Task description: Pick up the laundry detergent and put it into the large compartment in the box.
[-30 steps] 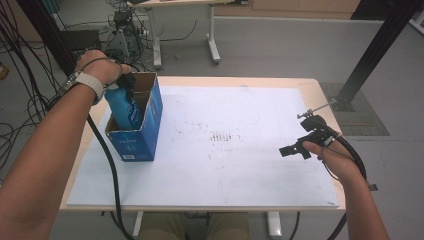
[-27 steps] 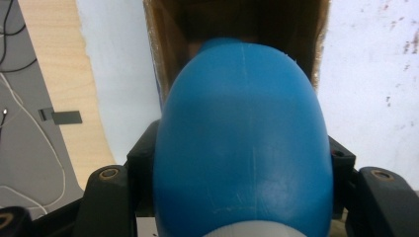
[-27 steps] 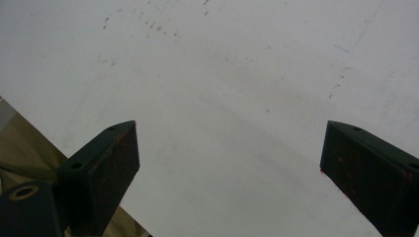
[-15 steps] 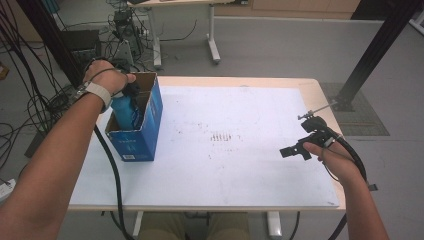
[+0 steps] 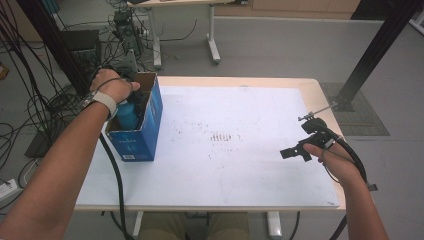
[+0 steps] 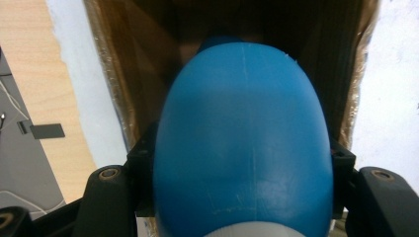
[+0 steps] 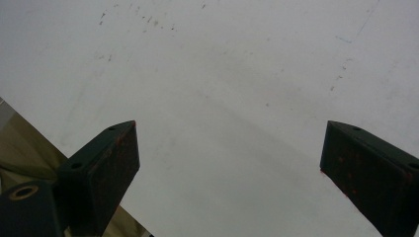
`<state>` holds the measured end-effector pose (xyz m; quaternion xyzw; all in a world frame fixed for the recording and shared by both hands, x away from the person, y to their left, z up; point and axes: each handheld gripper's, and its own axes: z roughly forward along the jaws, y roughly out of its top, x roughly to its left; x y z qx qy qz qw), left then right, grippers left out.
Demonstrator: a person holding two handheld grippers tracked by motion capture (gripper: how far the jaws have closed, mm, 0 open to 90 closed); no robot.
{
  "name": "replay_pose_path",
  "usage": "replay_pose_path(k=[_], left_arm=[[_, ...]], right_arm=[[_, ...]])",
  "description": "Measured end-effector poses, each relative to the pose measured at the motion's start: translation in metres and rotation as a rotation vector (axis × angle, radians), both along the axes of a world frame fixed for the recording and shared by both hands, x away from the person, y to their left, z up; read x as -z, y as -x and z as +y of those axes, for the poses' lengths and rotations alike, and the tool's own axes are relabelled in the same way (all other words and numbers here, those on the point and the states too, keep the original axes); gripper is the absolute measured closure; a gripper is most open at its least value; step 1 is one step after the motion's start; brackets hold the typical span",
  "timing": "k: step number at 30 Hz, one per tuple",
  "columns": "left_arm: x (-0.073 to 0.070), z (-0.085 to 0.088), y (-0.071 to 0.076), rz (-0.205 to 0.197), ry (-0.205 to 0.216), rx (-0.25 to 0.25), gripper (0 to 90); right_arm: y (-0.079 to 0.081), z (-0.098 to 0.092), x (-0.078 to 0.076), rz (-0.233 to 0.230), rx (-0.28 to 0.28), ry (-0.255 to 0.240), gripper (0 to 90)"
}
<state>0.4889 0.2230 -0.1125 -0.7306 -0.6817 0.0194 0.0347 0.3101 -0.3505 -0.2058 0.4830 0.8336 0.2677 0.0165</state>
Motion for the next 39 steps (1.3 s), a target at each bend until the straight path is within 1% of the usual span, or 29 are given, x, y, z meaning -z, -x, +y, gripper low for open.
replay_pose_path(k=[3,4,6,9,10,12,17,19,25,39], left_arm=[[0.004,-0.001,0.0,-0.003,0.002,0.002,38.5],[0.006,-0.001,0.0,0.003,0.003,0.003,38.5],[0.01,-0.002,-0.001,0.004,0.002,0.008,38.5],[0.015,0.001,-0.001,0.002,0.009,0.007,38.5],[0.017,0.001,-0.002,0.008,0.007,0.009,38.5],[0.02,0.002,-0.001,0.008,0.006,0.011,38.4],[0.028,-0.001,-0.002,0.019,-0.01,0.022,38.4],[0.031,-0.001,-0.002,0.015,-0.007,0.023,38.4],[0.031,0.0,-0.001,0.009,-0.004,0.028,38.5],[0.031,-0.002,-0.001,0.018,-0.009,0.029,38.5]], right_arm=[[0.0,0.0,0.0,0.0,0.0,0.001,7.9],[0.001,0.0,0.0,-0.001,0.0,0.001,7.8],[0.001,0.0,0.001,0.001,0.001,0.001,7.8],[0.002,-0.001,0.001,0.0,0.001,-0.002,7.8],[0.002,-0.002,0.002,0.0,0.002,-0.002,7.9],[0.003,-0.003,0.002,0.002,0.007,0.0,7.8],[0.003,-0.004,0.004,0.009,0.011,-0.001,7.8],[0.002,-0.003,0.004,0.008,0.009,-0.001,7.8],[0.001,-0.002,0.005,0.009,0.007,-0.003,7.8],[0.002,-0.002,0.003,0.005,0.003,0.001,7.8]])
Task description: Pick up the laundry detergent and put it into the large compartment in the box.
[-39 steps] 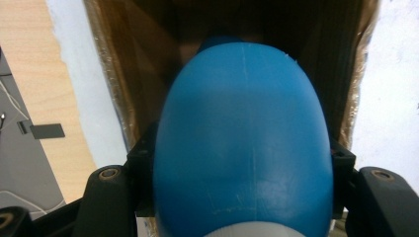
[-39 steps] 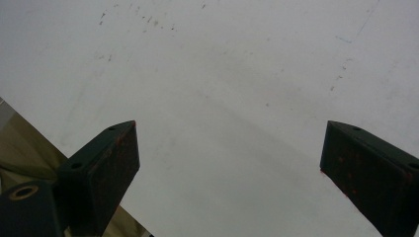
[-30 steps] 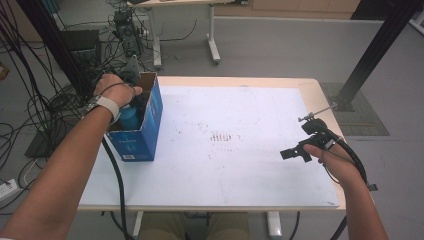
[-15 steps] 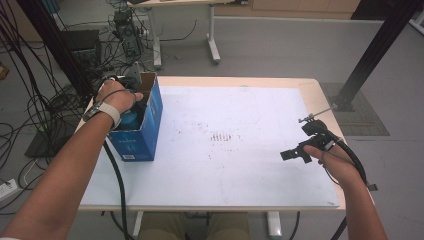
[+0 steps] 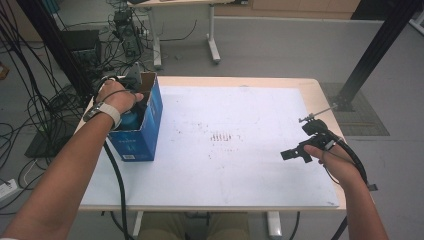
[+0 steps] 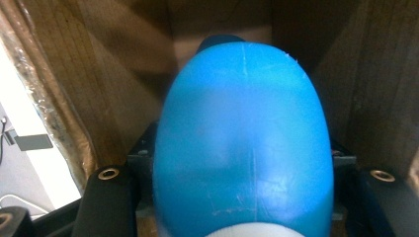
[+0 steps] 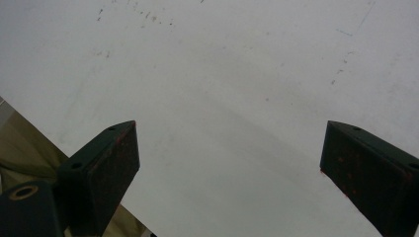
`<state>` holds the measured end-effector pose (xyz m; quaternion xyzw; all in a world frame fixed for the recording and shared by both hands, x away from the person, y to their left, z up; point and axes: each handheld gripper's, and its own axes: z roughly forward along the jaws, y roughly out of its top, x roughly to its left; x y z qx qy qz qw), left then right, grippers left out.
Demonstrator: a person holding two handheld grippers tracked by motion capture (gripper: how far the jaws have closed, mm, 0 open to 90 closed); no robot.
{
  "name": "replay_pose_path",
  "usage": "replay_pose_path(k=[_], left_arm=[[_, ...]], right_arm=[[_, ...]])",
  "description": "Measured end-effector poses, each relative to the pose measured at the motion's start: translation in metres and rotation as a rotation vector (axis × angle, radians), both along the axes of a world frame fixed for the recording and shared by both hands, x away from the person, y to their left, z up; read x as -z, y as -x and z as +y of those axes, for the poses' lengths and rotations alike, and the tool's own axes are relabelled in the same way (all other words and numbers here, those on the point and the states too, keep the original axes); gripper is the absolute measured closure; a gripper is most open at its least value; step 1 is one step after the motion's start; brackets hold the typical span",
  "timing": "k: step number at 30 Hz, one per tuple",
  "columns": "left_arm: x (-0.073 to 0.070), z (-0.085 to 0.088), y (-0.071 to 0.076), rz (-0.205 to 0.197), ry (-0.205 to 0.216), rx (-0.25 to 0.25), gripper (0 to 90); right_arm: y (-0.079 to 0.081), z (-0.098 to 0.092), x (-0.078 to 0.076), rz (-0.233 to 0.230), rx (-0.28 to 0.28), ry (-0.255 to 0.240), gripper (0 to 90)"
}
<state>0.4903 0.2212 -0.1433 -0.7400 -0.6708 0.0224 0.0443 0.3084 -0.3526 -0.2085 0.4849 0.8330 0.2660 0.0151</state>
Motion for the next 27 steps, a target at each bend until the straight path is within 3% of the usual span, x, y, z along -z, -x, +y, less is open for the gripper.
replay_pose_path(k=[27], left_arm=[[0.0,-0.0002,0.0009,0.004,-0.002,0.001,38.4]], right_arm=[[0.0001,0.0002,-0.002,-0.006,-0.002,-0.001,7.8]])
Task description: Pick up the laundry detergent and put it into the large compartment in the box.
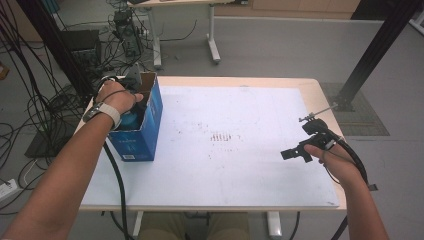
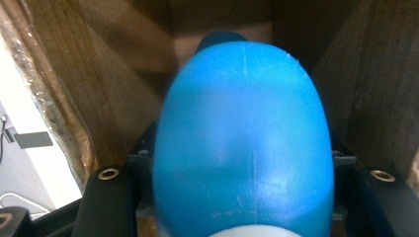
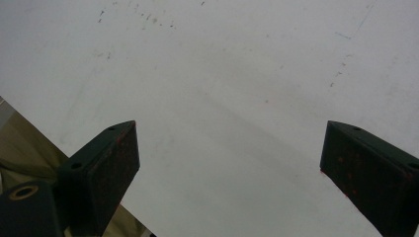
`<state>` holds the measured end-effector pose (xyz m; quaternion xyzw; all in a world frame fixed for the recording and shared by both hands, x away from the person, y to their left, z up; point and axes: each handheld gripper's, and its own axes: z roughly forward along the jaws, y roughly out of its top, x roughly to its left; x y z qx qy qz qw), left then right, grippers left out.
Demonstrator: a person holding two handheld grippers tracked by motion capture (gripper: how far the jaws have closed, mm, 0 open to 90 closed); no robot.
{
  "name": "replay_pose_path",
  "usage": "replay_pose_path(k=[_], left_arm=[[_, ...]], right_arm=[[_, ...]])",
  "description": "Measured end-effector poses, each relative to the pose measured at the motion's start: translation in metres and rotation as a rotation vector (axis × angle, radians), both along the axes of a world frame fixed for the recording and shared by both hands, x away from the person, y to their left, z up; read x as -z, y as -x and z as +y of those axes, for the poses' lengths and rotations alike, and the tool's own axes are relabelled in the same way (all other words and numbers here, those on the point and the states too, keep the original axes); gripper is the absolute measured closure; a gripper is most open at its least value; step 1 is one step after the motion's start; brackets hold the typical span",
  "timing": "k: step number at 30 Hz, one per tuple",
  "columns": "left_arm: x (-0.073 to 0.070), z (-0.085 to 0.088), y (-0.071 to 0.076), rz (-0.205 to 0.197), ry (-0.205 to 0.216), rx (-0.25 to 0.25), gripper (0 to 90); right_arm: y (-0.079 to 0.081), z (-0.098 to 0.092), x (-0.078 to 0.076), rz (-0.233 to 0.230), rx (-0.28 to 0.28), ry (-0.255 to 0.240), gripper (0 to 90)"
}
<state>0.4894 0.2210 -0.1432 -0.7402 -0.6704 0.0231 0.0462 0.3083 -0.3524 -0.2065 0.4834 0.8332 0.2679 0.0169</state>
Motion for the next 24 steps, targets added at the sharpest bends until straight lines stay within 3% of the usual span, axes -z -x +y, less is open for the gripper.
replay_pose_path(k=[24], left_arm=[[0.0,0.0027,0.0016,-0.004,0.006,-0.002,38.4]], right_arm=[[0.0011,0.0014,-0.0022,-0.007,-0.001,0.002,7.9]])
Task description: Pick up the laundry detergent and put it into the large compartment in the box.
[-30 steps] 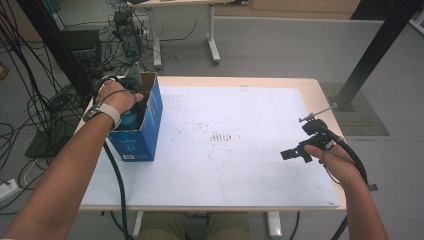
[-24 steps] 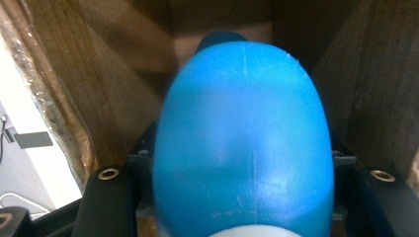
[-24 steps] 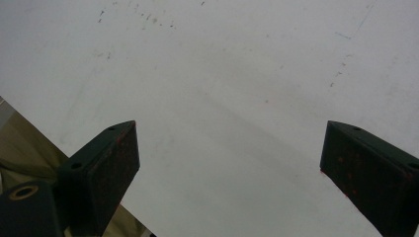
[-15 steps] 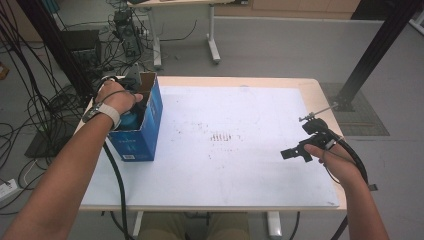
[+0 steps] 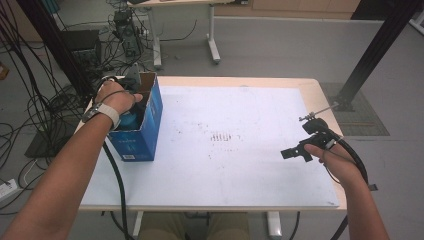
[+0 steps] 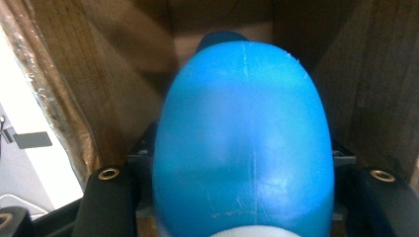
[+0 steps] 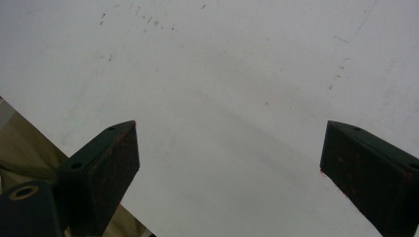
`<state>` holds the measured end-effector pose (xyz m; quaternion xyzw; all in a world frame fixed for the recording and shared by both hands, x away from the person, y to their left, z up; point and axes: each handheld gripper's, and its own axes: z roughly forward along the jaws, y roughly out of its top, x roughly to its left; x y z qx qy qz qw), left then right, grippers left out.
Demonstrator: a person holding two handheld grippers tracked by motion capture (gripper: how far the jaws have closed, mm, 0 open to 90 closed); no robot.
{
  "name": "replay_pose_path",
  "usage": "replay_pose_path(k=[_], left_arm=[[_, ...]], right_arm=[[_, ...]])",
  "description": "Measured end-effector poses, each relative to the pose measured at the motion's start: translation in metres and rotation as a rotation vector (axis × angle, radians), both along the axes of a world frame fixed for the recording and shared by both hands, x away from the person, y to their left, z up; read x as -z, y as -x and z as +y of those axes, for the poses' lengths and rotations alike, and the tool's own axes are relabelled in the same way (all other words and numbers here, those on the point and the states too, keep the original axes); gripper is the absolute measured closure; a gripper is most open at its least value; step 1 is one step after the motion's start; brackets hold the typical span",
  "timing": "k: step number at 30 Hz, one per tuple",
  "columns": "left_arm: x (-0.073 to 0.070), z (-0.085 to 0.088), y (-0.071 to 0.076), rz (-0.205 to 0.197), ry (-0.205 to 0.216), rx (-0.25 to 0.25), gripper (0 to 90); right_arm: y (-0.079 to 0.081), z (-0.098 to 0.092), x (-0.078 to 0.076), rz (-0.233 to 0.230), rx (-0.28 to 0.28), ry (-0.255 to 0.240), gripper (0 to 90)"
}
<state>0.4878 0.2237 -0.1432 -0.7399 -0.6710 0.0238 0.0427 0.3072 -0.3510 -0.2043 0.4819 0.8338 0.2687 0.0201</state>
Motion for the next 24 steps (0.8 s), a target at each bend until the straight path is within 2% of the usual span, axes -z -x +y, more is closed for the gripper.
replay_pose_path(k=[24], left_arm=[[0.0,-0.0001,0.0011,0.001,-0.001,-0.001,38.4]], right_arm=[[-0.0013,0.0016,-0.0004,0.0,-0.003,0.001,7.8]])
